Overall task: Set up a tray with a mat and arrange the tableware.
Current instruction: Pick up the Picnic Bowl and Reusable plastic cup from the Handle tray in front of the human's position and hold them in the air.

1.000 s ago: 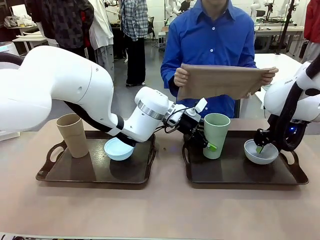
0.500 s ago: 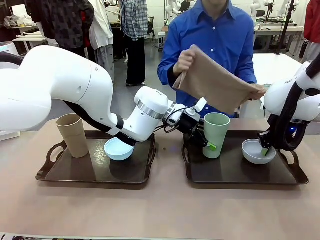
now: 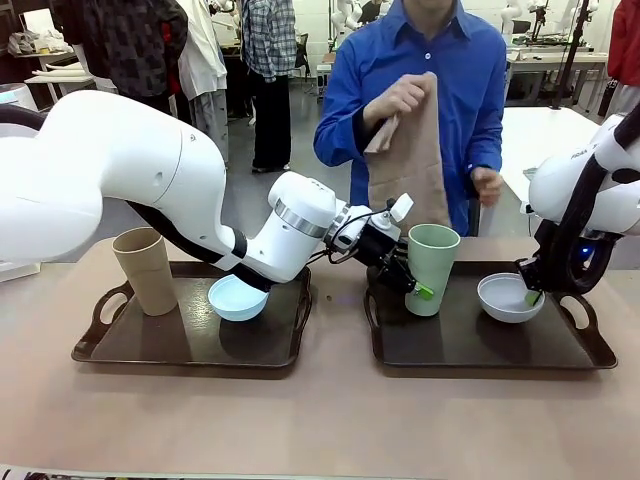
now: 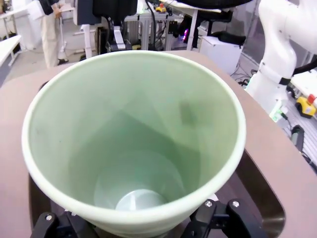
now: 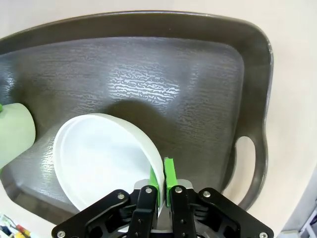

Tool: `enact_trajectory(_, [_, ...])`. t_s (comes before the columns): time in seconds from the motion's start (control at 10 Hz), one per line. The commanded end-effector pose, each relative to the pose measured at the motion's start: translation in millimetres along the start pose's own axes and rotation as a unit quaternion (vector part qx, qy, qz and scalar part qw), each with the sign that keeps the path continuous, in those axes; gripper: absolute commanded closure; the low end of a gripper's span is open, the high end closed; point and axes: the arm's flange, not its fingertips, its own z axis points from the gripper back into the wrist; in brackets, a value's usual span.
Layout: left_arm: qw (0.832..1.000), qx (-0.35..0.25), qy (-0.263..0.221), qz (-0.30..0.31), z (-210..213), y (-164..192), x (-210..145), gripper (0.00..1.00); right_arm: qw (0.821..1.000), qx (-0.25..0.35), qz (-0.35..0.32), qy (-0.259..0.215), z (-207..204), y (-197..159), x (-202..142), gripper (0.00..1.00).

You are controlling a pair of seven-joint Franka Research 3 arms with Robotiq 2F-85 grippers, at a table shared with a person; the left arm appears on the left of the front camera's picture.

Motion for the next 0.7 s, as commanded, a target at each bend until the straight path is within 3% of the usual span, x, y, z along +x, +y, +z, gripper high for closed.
enact_trajectory(0.0, [1.000,0.005,0.005,0.017,12,-15,22,1.00,1.000,0.002,0.015,0.021,1,3,-11,1.00])
enact_trajectory(0.3, [0.999,0.047,0.016,-0.019,35,-56,87,1.00,0.998,0.023,0.057,-0.033,72,14,-52,1.00])
enact_trajectory(0.6, [0.995,0.077,0.032,-0.055,45,-93,136,1.00,0.990,0.007,0.067,-0.122,151,22,-110,1.00])
